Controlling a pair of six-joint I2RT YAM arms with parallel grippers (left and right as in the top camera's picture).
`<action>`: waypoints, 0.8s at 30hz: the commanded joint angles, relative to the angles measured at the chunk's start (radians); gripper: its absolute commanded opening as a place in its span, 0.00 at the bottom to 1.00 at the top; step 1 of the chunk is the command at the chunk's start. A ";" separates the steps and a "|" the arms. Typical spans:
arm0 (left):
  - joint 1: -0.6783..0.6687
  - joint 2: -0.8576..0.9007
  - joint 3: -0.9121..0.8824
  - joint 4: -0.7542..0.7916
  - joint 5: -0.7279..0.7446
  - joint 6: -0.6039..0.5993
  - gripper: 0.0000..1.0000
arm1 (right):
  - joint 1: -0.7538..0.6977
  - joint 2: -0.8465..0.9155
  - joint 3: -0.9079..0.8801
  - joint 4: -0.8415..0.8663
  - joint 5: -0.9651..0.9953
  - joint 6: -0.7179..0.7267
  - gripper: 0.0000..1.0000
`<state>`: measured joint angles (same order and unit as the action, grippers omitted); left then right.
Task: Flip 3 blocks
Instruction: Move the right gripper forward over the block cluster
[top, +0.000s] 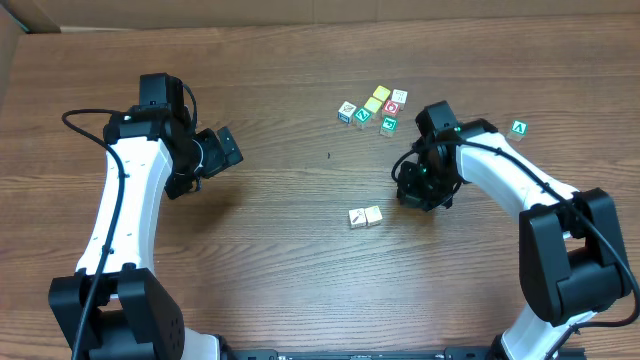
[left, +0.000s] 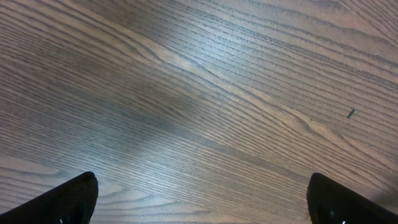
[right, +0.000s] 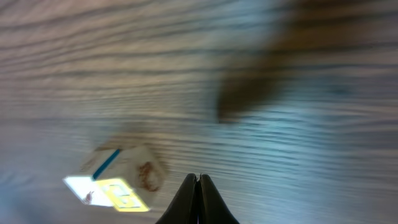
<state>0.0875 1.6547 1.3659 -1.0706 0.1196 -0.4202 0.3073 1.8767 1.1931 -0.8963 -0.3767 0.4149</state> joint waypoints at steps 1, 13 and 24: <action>0.004 0.006 0.013 -0.001 0.004 -0.014 1.00 | 0.026 -0.002 -0.042 0.056 -0.137 0.011 0.04; 0.004 0.006 0.013 -0.001 0.004 -0.014 1.00 | 0.052 -0.002 -0.089 0.114 -0.111 0.095 0.04; 0.004 0.006 0.013 -0.001 0.004 -0.014 1.00 | 0.052 -0.002 -0.089 0.099 -0.115 0.137 0.04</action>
<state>0.0875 1.6547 1.3659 -1.0702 0.1192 -0.4202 0.3607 1.8767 1.1091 -0.7971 -0.4763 0.5308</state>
